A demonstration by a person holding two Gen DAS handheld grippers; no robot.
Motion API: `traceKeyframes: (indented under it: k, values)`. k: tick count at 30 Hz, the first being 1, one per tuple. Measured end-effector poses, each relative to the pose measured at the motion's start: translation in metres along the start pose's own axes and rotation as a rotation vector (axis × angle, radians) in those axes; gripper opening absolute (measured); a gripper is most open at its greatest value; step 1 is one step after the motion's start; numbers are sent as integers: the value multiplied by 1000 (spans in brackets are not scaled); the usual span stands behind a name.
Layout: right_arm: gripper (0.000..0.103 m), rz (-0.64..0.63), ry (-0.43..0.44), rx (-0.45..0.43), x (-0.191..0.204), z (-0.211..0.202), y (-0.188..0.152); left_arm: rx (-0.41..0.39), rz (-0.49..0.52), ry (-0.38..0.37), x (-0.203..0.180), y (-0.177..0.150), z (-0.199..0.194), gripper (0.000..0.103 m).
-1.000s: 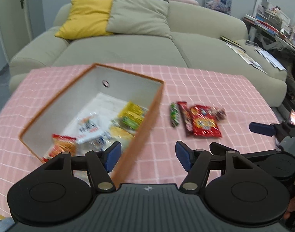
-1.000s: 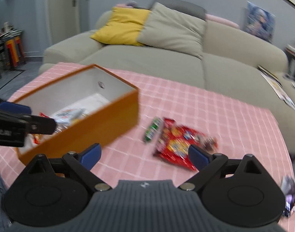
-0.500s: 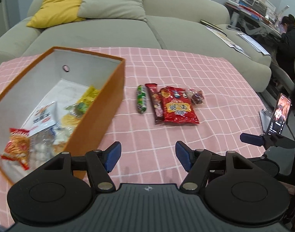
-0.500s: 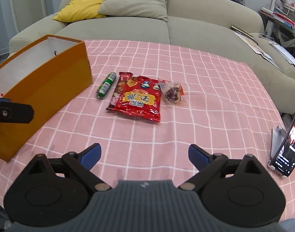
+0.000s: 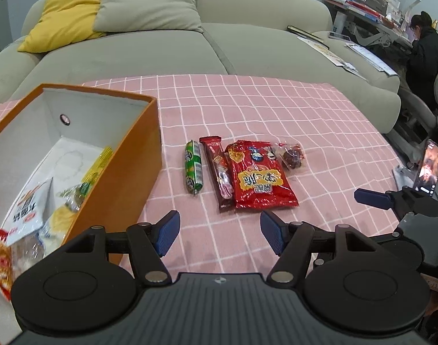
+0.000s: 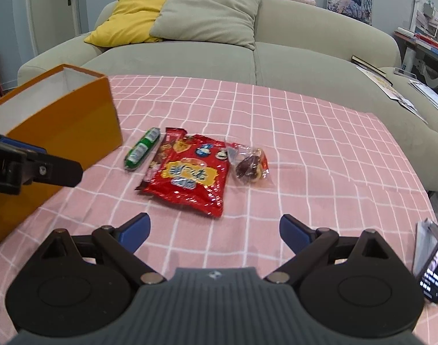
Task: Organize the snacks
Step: 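Grasp the green sausage with the left tool while the right tool grasps the red chip bag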
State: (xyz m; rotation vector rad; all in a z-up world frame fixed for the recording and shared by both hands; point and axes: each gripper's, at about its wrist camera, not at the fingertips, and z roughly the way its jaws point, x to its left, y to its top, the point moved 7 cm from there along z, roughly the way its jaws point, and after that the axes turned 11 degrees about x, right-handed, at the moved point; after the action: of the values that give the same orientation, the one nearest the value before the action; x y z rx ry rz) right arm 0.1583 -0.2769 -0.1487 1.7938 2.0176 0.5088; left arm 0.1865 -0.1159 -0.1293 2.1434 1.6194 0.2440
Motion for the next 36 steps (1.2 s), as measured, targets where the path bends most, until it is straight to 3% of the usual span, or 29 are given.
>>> traceKeyframes:
  k: [15, 17, 24, 34, 36]
  values:
    - [91, -44, 11, 0, -9, 42, 34, 15, 14, 45, 13, 32, 48, 74]
    - [87, -37, 26, 14, -7, 48, 38, 21, 11, 58, 15, 37, 56, 72]
    - [83, 49, 100, 50, 7, 64, 47, 43, 23, 86, 17, 47, 87, 57]
    - [92, 82, 95, 80, 21, 88, 52, 89, -36, 75, 28, 50, 112, 29]
    - [84, 89, 104, 92, 22, 91, 51, 83, -38, 65, 28, 49, 113, 25]
